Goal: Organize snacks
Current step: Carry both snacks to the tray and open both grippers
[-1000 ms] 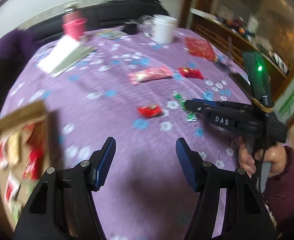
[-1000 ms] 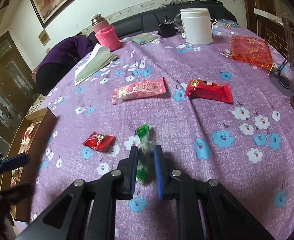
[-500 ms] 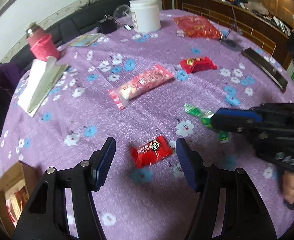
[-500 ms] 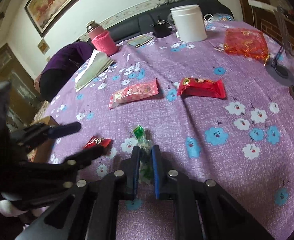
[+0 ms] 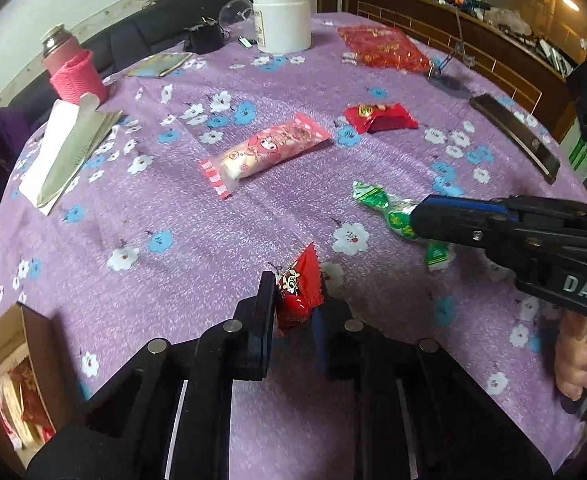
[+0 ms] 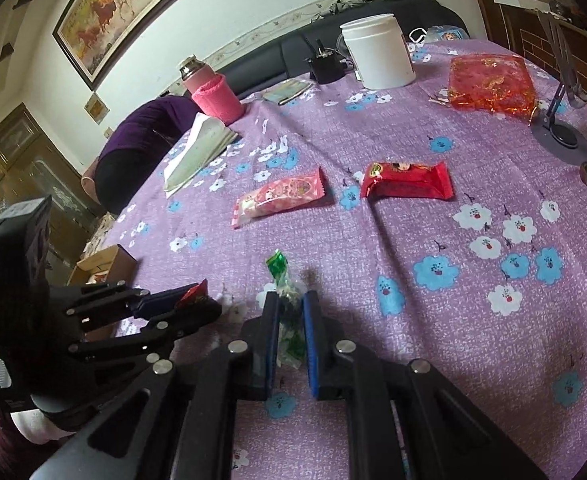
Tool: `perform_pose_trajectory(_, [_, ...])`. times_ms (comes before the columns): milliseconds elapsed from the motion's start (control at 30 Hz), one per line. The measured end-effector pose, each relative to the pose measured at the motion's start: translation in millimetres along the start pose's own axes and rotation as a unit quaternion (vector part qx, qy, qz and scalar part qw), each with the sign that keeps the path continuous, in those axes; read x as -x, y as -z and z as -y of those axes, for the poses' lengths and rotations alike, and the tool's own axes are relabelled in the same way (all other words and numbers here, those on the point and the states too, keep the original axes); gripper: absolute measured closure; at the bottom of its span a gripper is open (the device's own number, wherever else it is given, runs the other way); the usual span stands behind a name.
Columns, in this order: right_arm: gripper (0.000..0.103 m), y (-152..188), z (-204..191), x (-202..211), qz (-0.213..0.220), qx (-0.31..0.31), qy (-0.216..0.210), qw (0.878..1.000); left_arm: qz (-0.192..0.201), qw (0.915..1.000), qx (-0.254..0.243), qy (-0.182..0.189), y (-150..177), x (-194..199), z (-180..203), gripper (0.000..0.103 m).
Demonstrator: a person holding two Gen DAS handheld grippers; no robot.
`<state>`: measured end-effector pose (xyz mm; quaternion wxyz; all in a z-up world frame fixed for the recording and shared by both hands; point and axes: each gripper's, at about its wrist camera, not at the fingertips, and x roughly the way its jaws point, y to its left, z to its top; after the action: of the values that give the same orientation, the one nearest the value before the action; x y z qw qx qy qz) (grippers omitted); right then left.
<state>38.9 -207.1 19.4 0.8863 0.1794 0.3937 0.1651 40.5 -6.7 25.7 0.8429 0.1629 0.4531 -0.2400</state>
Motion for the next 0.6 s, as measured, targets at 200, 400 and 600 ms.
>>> perform_pose_trajectory(200, [0.093, 2, -3, 3, 0.003, -0.001, -0.025, 1.000, 0.032, 0.9980, 0.051, 0.020, 9, 37, -13, 0.087])
perform_pose_trajectory(400, [0.093, 5, -3, 3, 0.002, -0.009, -0.034, 0.999, 0.075, 0.9896, 0.120, 0.029, 49, 92, -39, 0.087])
perform_pose_trajectory(600, [0.093, 7, -2, 4, 0.004, -0.020, -0.039, 0.999, 0.121, 0.9724, 0.199, 0.003, 106, 154, -85, 0.087])
